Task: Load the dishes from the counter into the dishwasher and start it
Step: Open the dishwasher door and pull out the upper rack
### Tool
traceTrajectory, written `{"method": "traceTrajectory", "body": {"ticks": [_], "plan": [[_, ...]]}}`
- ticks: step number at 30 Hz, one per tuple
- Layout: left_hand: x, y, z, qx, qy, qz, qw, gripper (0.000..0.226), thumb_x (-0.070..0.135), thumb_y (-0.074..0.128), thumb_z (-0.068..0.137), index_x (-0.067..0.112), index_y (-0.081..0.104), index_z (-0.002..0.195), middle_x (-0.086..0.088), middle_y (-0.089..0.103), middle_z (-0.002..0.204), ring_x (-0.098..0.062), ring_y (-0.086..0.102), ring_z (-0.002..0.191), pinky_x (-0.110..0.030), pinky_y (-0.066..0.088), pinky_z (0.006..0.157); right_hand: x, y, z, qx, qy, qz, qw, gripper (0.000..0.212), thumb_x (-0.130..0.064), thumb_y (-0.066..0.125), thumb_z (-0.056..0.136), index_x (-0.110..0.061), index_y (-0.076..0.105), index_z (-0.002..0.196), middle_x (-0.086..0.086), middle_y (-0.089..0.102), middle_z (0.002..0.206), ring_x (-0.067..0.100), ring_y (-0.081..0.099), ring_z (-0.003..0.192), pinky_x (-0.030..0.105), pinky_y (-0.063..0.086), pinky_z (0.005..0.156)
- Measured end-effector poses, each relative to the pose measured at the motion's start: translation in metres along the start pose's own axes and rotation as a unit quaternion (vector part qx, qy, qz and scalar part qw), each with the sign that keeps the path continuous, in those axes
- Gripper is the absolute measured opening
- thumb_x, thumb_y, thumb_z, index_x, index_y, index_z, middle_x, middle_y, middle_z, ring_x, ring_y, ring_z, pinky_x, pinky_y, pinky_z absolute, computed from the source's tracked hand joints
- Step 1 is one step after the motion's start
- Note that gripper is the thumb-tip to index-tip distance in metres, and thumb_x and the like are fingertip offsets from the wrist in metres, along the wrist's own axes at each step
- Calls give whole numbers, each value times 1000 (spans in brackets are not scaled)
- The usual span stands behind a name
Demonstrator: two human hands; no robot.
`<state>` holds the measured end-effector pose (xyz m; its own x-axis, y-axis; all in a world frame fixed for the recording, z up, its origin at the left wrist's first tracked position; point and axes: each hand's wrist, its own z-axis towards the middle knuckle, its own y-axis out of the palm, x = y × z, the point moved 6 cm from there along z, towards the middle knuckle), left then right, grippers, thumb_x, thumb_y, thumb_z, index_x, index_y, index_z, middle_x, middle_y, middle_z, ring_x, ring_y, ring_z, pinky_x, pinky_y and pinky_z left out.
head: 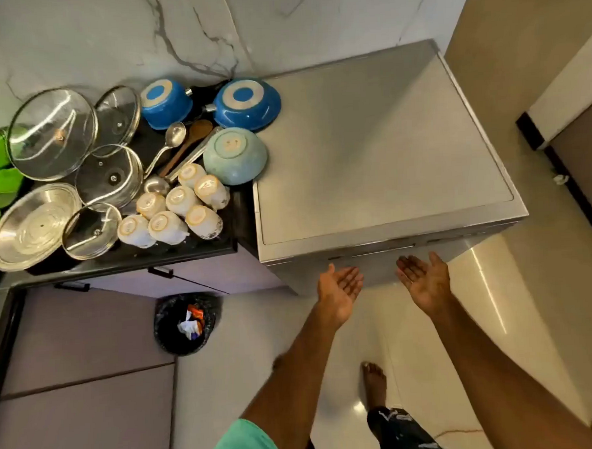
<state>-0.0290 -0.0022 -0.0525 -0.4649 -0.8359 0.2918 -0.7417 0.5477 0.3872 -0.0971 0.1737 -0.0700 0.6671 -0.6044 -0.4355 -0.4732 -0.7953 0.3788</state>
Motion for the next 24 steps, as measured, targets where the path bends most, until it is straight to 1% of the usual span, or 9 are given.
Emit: {"method": "traceTrajectory", "body": {"ticks": [1,3,5,7,9,12,15,19,24], "plan": [[-2,11,6,-11,2,-37,999,53,42,35,107,-2,59,122,-20,63,126,-34,59,119,-33,50,89,-3,3,9,-1,4,18,1000,64,-49,38,104,0,45,144,20,52,146,31,57,123,43,42,110],[-3,28,10,-3,6,-96,995,62,48,32,106,-2,51,137,-22,56,139,-35,53,130,-36,46,98,-9,14,21,-9,16,44,999,67,-54,38,103,-2,46,144,20,52,145,32,53,131,46,41,111],[-1,43,15,12,22,-144,989,69,53,29,104,-1,45,143,-23,51,144,-36,49,134,-40,39,109,-11,28,26,-20,21,79,996,65,-56,38,102,-6,47,143,20,55,141,34,55,129,49,42,110],[-1,52,17,29,30,-173,984,73,57,27,103,0,39,148,-22,47,147,-37,46,136,-44,34,115,-12,32,29,-24,23,117,993,60,-54,41,102,-8,50,140,20,58,137,35,57,125,52,44,110],[-5,60,18,31,35,-198,979,75,60,28,101,3,38,149,-21,45,149,-36,44,137,-46,31,116,-12,34,26,-28,33,137,990,56,-53,45,101,-9,53,134,20,58,135,36,57,124,53,44,110],[-9,70,22,25,41,-246,968,77,65,33,97,6,42,146,-21,46,146,-37,45,134,-50,35,113,-7,31,27,-35,41,158,986,54,-52,50,99,-7,57,127,20,58,136,36,57,125,53,44,110],[-9,76,25,19,47,-283,958,80,68,38,94,8,40,147,-21,43,147,-39,44,134,-53,36,113,-4,30,29,-42,41,177,982,57,-52,55,97,-6,56,130,21,58,135,37,58,123,52,45,109],[-11,75,25,2,58,-280,958,84,67,38,94,7,31,153,-21,38,153,-40,39,139,-52,33,115,1,30,30,-56,33,180,981,62,-53,60,95,-7,55,135,21,58,135,36,58,123,51,46,109],[-12,72,28,-5,68,-289,955,84,67,42,94,6,34,151,-22,42,149,-41,43,136,-52,37,114,3,26,33,-68,30,180,981,63,-51,63,93,-6,53,137,21,57,137,37,57,126,51,44,112]]}}
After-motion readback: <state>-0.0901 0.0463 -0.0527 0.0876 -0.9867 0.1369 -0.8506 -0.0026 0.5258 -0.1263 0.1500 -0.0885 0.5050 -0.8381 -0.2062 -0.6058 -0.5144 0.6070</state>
